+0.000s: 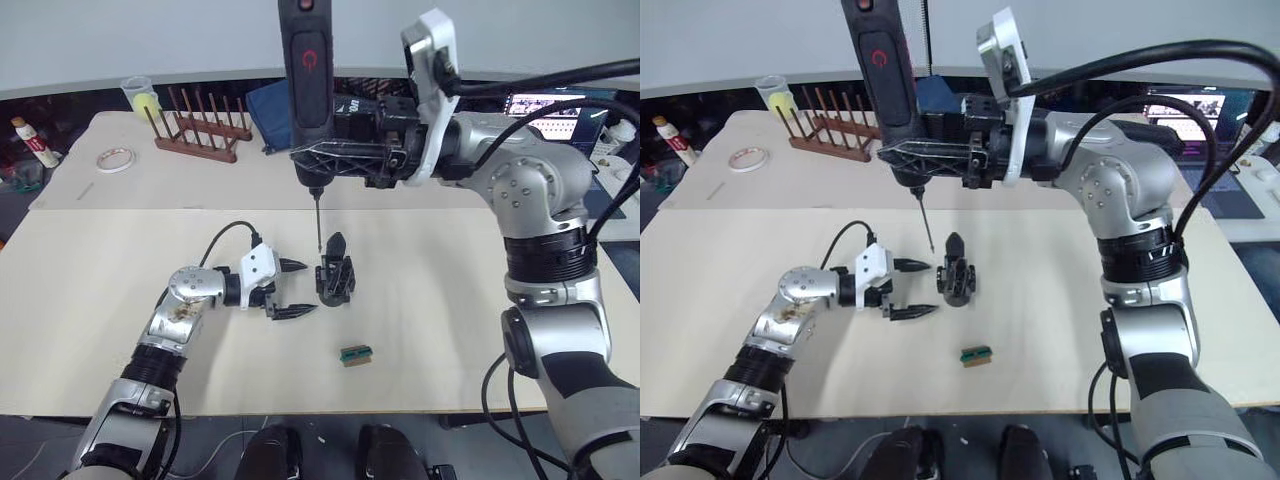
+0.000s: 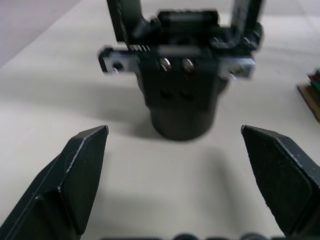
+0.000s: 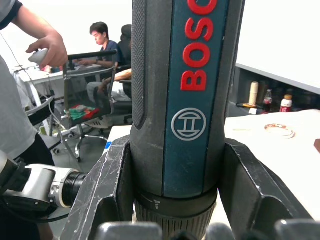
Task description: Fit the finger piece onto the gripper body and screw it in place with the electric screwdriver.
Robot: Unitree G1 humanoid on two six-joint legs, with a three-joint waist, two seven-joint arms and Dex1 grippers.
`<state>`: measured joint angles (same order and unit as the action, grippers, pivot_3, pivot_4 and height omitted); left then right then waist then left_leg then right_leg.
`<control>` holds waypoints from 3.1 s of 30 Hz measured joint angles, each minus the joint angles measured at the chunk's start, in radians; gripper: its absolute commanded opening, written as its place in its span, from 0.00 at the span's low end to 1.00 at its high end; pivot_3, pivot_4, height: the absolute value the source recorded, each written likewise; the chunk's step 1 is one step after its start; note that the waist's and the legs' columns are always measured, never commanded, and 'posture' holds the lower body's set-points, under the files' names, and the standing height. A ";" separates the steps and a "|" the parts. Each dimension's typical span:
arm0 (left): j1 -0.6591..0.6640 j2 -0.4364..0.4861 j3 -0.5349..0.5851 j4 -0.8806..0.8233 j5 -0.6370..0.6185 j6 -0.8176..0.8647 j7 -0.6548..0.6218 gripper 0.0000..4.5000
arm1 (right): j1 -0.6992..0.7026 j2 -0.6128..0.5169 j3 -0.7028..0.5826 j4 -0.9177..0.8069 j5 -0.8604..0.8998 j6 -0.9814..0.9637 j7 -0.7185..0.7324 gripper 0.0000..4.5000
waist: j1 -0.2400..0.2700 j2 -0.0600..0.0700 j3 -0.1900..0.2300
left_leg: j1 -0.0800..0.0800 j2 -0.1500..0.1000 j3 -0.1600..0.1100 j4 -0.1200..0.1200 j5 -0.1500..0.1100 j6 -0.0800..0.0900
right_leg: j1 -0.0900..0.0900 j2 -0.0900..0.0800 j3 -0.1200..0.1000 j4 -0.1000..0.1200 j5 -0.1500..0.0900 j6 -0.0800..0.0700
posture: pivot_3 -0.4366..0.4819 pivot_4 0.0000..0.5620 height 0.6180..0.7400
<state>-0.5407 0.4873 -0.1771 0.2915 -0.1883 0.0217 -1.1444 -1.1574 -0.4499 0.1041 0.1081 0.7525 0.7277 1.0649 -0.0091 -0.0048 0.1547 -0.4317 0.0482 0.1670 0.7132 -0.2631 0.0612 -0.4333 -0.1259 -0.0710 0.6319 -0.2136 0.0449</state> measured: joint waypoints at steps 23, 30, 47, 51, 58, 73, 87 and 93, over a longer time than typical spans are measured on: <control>-0.043 -0.039 -0.043 0.073 0.043 -0.028 -0.049 1.00 | 0.184 0.044 0.002 -0.085 -0.125 -0.114 0.075 0.44 | -0.003 0.000 0.000 | -0.001 0.000 0.001 0.000 0.001 -0.001 | -0.003 0.000 0.001 0.000 0.000 0.000 | 0.48 0.27 1.00; -0.049 -0.040 -0.042 0.077 0.042 -0.012 -0.053 1.00 | 0.197 0.037 0.002 -0.085 -0.155 -0.139 0.088 0.44 | -0.004 0.000 0.000 | -0.001 0.000 0.001 0.000 0.001 -0.001 | -0.003 0.000 0.001 0.000 0.000 0.000 | 0.48 0.27 1.00; -0.057 -0.048 -0.040 0.078 0.042 0.006 -0.056 1.00 | 0.235 0.038 0.006 -0.085 -0.184 -0.159 0.105 0.44 | -0.004 0.000 0.000 | -0.001 0.000 0.001 0.000 0.001 -0.001 | -0.003 0.000 0.001 0.000 0.000 0.000 | 0.48 0.27 1.00; -0.057 -0.050 -0.040 0.078 0.042 0.006 -0.055 1.00 | 0.235 0.039 0.006 -0.085 -0.189 -0.162 0.110 0.44 | -0.004 0.000 0.000 | -0.001 0.000 0.001 0.000 0.001 -0.001 | -0.003 0.000 0.001 -0.001 0.000 0.000 | 0.48 0.27 1.00; -0.057 -0.050 -0.040 0.078 0.042 0.006 -0.054 1.00 | 0.235 0.047 0.006 -0.085 -0.190 -0.162 0.109 0.44 | -0.004 0.000 0.000 | -0.001 0.000 0.001 0.000 0.001 -0.001 | -0.003 0.000 0.001 0.000 0.000 0.000 | 0.48 0.27 1.00; -0.057 -0.050 -0.040 0.078 0.042 0.004 -0.053 1.00 | 0.270 0.048 0.026 -0.079 -0.228 -0.199 0.131 0.44 | -0.004 0.000 0.000 | -0.001 0.000 0.001 0.000 0.001 -0.001 | -0.003 0.000 0.001 0.000 0.000 0.000 | 0.48 0.27 1.00; -0.057 -0.052 -0.040 0.094 0.043 -0.002 -0.052 1.00 | 0.235 0.044 0.021 -0.087 -0.217 -0.185 0.113 0.44 | -0.004 0.000 0.000 | -0.001 0.000 0.001 0.000 0.001 -0.001 | -0.003 0.000 0.001 0.000 0.000 0.000 | 0.48 0.27 1.00; -0.057 -0.056 -0.040 0.103 0.043 -0.017 -0.052 1.00 | 0.213 0.044 -0.001 -0.107 -0.179 -0.110 0.070 0.44 | -0.004 0.000 0.000 | -0.001 0.000 0.001 0.000 0.001 -0.001 | -0.003 0.000 0.001 0.000 0.000 0.000 | 0.48 0.27 1.00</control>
<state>-0.5974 0.4314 -0.2172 0.3949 -0.1449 0.0049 -1.1963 -0.9448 -0.4061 0.1035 0.0015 0.5740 0.6174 1.1347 -0.0126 -0.0048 0.1547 -0.4325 0.0483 0.1676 0.7135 -0.2619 0.0601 -0.4360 -0.1255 -0.0699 0.6315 -0.2134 0.0445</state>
